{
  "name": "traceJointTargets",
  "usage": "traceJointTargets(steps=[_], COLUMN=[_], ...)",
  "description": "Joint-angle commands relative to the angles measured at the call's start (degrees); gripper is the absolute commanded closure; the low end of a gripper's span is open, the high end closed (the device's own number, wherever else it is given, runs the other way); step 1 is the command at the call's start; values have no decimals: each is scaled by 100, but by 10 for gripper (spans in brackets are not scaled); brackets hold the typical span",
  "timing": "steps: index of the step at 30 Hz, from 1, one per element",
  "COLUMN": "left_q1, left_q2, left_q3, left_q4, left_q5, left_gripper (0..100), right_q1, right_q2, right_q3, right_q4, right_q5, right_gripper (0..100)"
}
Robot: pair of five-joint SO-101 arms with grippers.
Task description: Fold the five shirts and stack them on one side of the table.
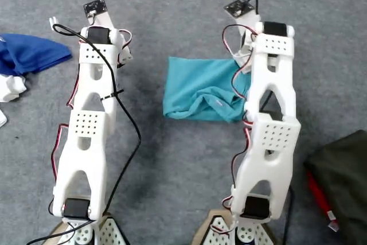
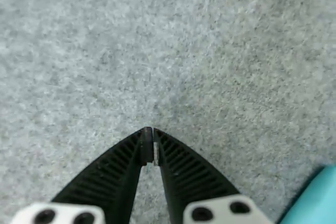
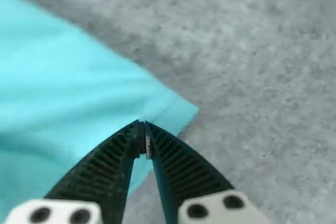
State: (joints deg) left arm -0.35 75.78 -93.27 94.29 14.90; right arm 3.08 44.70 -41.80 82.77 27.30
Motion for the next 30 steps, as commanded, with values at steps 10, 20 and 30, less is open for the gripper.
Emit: traceJointTargets(steps=[10, 20, 30], left_q1=[53, 53, 53], left_q2=[-66, -66, -66], left_q3=[-220, -229, -229], left_q4=[-88, -70, -70], left_q5=[-35, -35, -35], left_gripper=[980, 980, 980], right_q1=[-769, -831, -778], right_q2=[-1086, -1358, -2958], right_q3=[-242, 1464, 3978], right_q4=[1424, 1029, 334], right_q5=[70, 79, 457], right_gripper=[995, 995, 994])
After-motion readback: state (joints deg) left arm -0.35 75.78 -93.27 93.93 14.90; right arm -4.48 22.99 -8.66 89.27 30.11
